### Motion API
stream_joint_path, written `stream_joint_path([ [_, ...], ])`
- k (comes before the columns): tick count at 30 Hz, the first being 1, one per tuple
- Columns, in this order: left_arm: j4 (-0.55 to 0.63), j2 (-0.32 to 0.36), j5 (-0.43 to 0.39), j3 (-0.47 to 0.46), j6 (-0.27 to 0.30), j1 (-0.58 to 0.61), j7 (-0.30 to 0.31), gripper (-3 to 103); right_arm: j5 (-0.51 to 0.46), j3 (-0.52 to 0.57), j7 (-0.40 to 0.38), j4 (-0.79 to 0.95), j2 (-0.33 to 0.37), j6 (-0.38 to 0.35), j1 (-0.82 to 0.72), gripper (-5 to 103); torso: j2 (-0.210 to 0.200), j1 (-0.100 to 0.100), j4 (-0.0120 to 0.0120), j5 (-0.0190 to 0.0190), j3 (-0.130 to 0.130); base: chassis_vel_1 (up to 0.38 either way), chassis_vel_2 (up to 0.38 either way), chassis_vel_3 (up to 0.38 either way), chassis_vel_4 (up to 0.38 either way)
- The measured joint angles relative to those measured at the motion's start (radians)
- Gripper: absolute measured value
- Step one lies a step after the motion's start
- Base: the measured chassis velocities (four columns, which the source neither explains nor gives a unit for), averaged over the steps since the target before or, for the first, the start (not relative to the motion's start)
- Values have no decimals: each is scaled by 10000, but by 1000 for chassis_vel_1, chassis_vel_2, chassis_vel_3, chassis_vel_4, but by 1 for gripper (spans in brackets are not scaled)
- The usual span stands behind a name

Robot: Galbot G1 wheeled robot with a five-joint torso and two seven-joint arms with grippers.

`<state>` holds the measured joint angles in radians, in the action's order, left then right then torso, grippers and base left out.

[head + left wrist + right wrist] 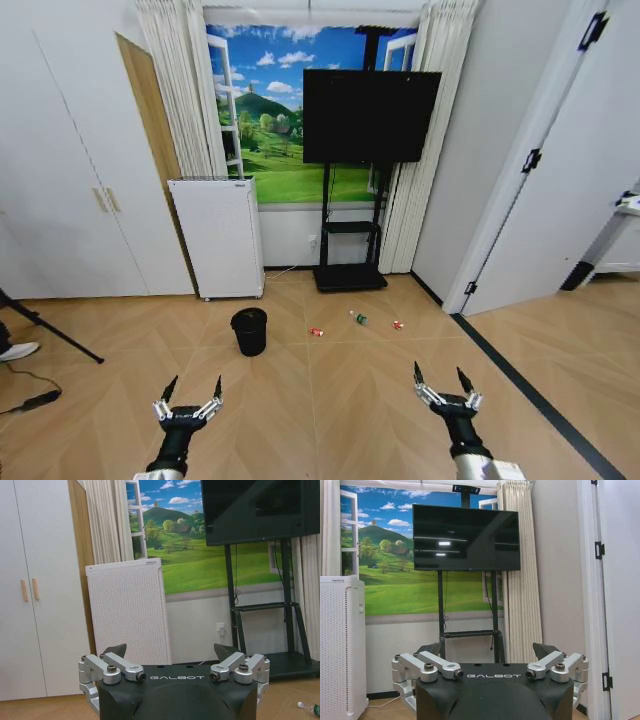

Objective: Pick up the trash bin and place the garbage on the floor into it.

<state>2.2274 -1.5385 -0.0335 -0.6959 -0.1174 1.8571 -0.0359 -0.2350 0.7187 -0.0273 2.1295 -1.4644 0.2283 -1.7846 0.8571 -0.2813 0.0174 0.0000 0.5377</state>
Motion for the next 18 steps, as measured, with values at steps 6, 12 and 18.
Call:
stream_joint_path([
  [6, 31, -24, -10, -25, -47, 26, -12, 97, -29, -19, 3, -19, -14, 1, -2, 100, 0, 0, 0, 0, 0, 0, 0, 0, 0],
  [12, 86, -37, -55, -40, -47, 47, 1, 98, -86, -14, 10, -36, -39, -27, -39, 100, 0, 0, 0, 0, 0, 0, 0, 0, 0],
  [18, 211, -302, 15, 109, 29, 107, 27, 99, -198, 21, -195, -270, -116, 127, 5, 100, 0, 0, 0, 2, 0, 0, 0, 0, 0],
])
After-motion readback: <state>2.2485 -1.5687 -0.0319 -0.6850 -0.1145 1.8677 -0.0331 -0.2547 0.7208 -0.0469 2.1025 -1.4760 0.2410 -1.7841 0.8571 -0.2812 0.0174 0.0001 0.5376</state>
